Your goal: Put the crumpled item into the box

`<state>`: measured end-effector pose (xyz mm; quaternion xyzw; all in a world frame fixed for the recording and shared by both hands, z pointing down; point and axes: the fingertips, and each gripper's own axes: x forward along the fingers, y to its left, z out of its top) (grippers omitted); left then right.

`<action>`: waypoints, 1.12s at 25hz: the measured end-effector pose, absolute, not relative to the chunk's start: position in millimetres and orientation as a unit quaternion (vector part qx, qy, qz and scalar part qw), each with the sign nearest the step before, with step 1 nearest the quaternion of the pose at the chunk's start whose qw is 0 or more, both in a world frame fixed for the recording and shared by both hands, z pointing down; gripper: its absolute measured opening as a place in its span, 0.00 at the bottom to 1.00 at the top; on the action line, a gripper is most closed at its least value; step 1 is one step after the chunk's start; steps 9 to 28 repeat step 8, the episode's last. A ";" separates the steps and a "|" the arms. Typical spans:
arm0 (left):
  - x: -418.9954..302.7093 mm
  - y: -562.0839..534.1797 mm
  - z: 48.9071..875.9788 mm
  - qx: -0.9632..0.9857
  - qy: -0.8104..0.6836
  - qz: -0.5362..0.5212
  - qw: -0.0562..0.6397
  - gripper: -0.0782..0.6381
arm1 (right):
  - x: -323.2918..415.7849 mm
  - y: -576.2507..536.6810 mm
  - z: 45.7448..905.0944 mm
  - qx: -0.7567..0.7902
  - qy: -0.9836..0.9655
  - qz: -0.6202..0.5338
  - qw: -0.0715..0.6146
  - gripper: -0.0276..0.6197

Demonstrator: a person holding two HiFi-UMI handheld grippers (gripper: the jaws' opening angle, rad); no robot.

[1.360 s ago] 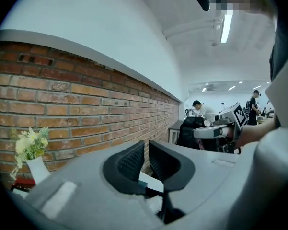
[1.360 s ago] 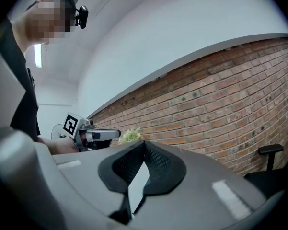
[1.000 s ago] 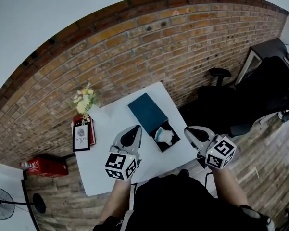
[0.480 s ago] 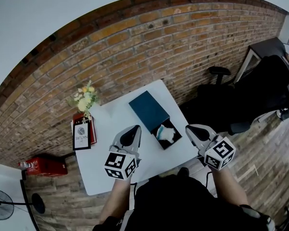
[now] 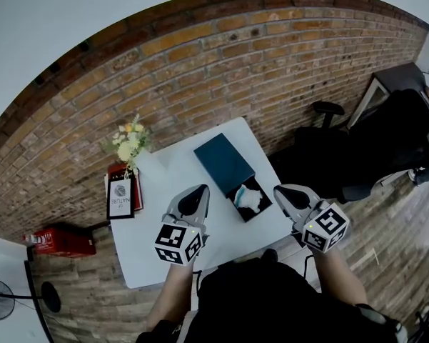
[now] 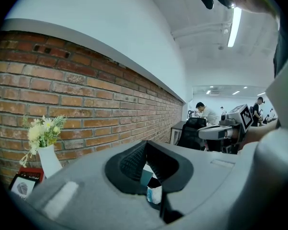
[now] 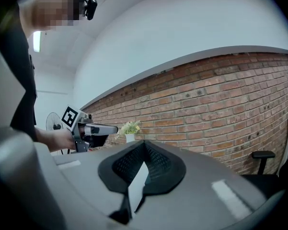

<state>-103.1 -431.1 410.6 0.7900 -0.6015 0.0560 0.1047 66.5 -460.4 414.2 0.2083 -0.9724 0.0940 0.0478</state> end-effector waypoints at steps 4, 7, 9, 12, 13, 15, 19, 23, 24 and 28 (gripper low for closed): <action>-103.6 -434.8 411.2 0.792 -0.598 0.055 0.108 0.12 | 63.7 -463.2 412.0 0.209 -0.972 0.096 0.048 0.04; -105.0 -437.9 411.9 0.794 -0.596 0.055 0.109 0.12 | 60.6 -465.9 411.3 0.210 -0.972 0.093 0.047 0.04; -105.5 -438.7 412.2 0.794 -0.595 0.055 0.109 0.12 | 59.5 -466.7 411.1 0.211 -0.972 0.092 0.047 0.04; -105.5 -438.7 412.2 0.794 -0.595 0.055 0.109 0.12 | 59.5 -466.7 411.1 0.211 -0.972 0.092 0.047 0.04; -105.5 -438.7 412.2 0.794 -0.595 0.055 0.109 0.12 | 59.5 -466.7 411.1 0.211 -0.972 0.092 0.047 0.04; -105.5 -438.7 412.2 0.794 -0.595 0.055 0.109 0.12 | 59.5 -466.7 411.1 0.211 -0.972 0.092 0.047 0.04; -105.5 -438.7 412.2 0.794 -0.595 0.055 0.109 0.12 | 59.5 -466.7 411.1 0.211 -0.972 0.092 0.047 0.04; -105.5 -438.7 412.2 0.794 -0.595 0.055 0.109 0.12 | 59.5 -466.7 411.1 0.211 -0.972 0.092 0.047 0.04; -105.5 -438.7 412.2 0.794 -0.595 0.055 0.109 0.12 | 59.5 -466.7 411.1 0.211 -0.972 0.092 0.047 0.04; -105.5 -438.7 412.2 0.794 -0.595 0.055 0.109 0.12 | 59.5 -466.7 411.1 0.211 -0.972 0.092 0.047 0.04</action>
